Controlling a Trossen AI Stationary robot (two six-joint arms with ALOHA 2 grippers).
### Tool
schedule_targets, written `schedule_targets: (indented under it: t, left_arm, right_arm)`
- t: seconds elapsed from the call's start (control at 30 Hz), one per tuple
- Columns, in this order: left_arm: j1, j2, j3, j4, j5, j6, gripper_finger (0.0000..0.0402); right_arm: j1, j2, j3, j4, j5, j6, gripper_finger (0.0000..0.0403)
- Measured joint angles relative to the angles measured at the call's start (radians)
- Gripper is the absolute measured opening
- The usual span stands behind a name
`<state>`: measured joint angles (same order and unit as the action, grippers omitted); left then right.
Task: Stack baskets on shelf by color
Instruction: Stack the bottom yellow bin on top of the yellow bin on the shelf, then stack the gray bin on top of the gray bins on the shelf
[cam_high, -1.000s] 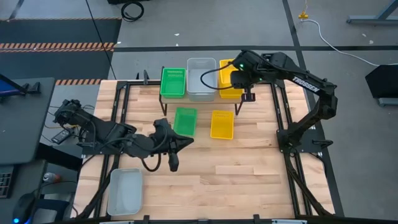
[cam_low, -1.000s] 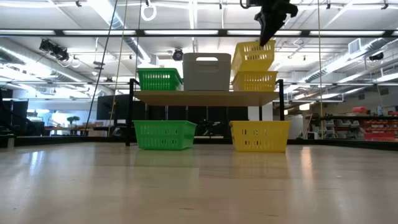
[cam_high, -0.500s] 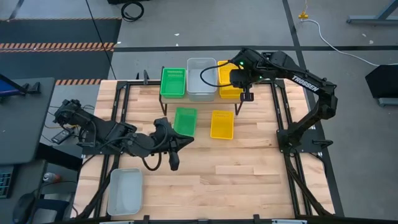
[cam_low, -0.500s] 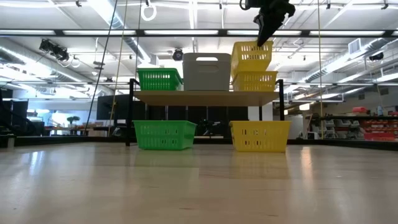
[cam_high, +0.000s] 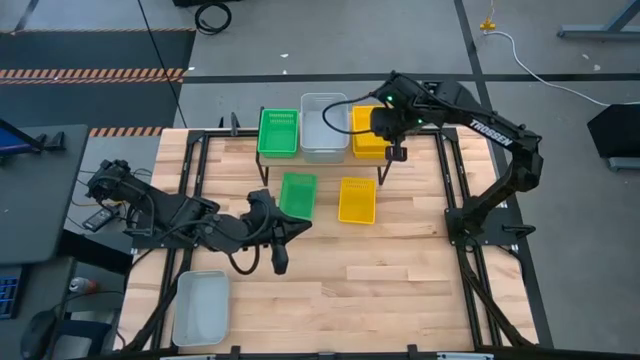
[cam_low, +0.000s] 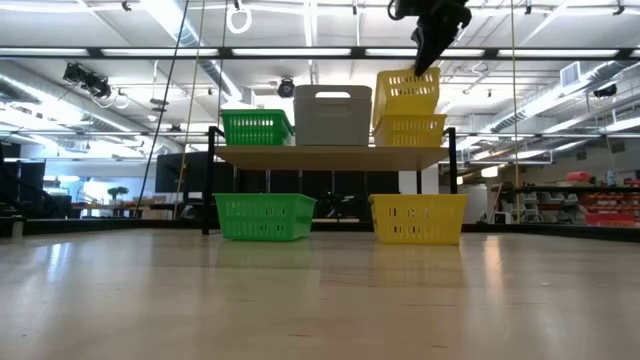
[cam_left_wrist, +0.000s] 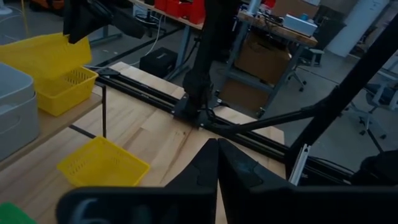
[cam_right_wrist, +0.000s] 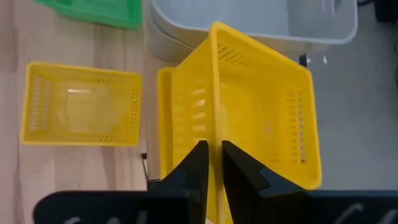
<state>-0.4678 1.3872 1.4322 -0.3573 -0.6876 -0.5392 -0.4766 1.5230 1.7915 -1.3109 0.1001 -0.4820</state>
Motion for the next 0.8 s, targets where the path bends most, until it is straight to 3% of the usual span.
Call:
schedule_targets:
  t: [0.43,0.6,0.8]
  left_arm:
    - [0.0,0.0,0.0,0.001,0.0,-0.017,0.0013]
    - [0.0,0.0,0.0,0.001,0.0,-0.018,0.0009]
    - [0.0,0.0,0.0,-0.09,0.014,-0.05,0.002]
  right_arm:
    - [-0.024,0.0,0.0,0.019,-0.016,0.016,0.0104]
    - [-0.023,0.0,0.0,0.027,-0.016,0.018,0.0107]
    - [-0.016,-0.009,0.0,-0.006,-0.039,0.162,0.0106]
